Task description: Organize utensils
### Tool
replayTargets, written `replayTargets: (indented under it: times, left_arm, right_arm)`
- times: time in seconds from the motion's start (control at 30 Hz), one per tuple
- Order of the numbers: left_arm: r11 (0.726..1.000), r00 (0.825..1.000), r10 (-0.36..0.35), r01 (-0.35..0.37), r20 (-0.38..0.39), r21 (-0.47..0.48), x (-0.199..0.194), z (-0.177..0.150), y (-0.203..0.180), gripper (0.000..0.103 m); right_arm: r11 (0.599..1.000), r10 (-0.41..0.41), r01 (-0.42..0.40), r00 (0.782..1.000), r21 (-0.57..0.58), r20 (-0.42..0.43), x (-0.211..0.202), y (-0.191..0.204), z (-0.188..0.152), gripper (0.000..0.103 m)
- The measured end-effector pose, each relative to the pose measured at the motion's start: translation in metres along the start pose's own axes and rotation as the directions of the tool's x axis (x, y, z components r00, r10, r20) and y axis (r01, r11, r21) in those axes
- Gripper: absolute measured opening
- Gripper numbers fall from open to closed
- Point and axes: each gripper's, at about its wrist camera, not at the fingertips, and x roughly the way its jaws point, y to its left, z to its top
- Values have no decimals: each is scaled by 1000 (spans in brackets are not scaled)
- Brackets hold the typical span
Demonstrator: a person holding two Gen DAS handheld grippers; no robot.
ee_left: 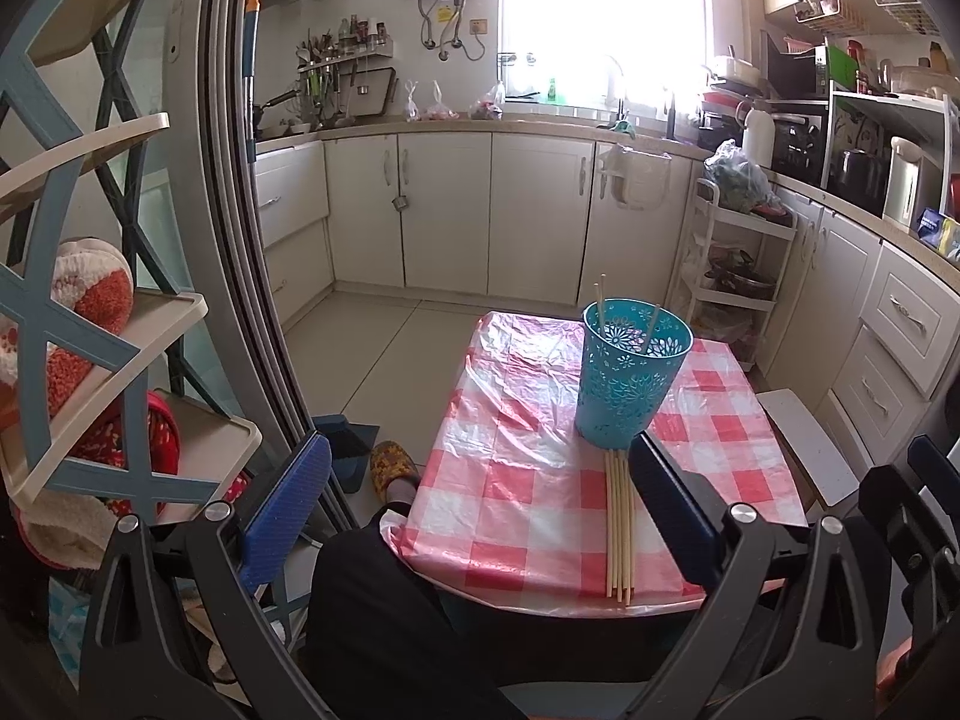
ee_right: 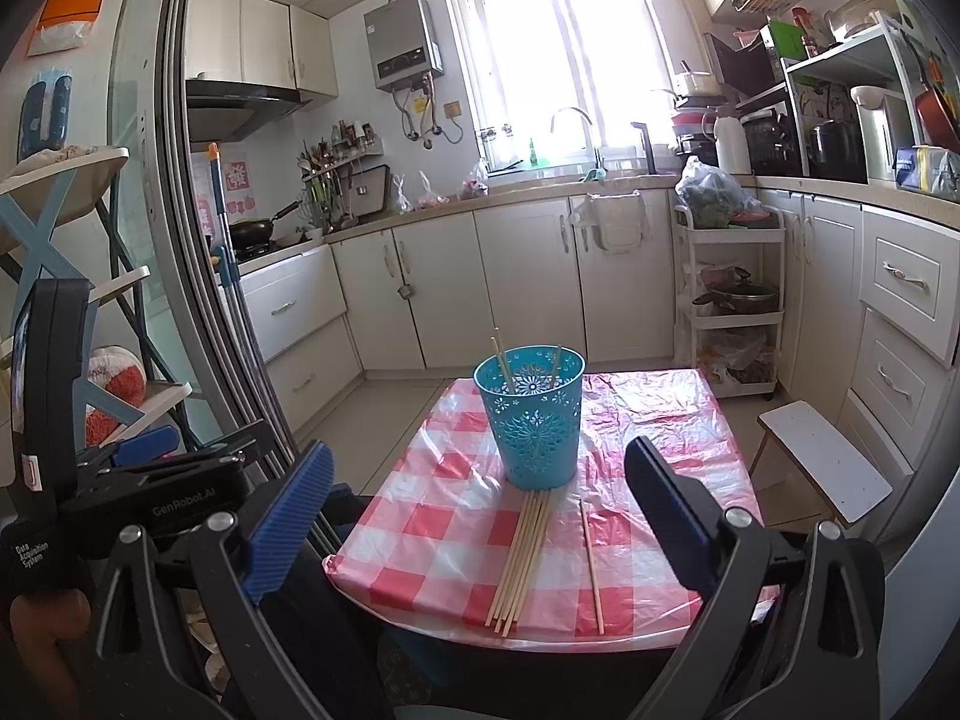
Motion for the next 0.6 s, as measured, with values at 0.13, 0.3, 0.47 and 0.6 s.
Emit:
replayTargets:
  times: [0.13,0.3,0.47,0.6]
  left_arm:
    - [1000,1000,1,-1,1,1,0,0,0,96]
    - [1000,1000,0,0,0,2,0,0,1,96]
    - [1000,1000,0,0,0,2,0,0,1,96]
    - [1000,1000,0,0,-1,2,0,0,1,96]
  right_arm:
    - [1000,0,0,1000,0,-1,0,0,0,93]
    - [1000,0,0,1000,-1,-1,0,0,1,94]
    - [1000,-1,1,1000,-1,-1,0,1,0,94]
    - [1000,-1,1,1000,-1,-2,0,0,0,94]
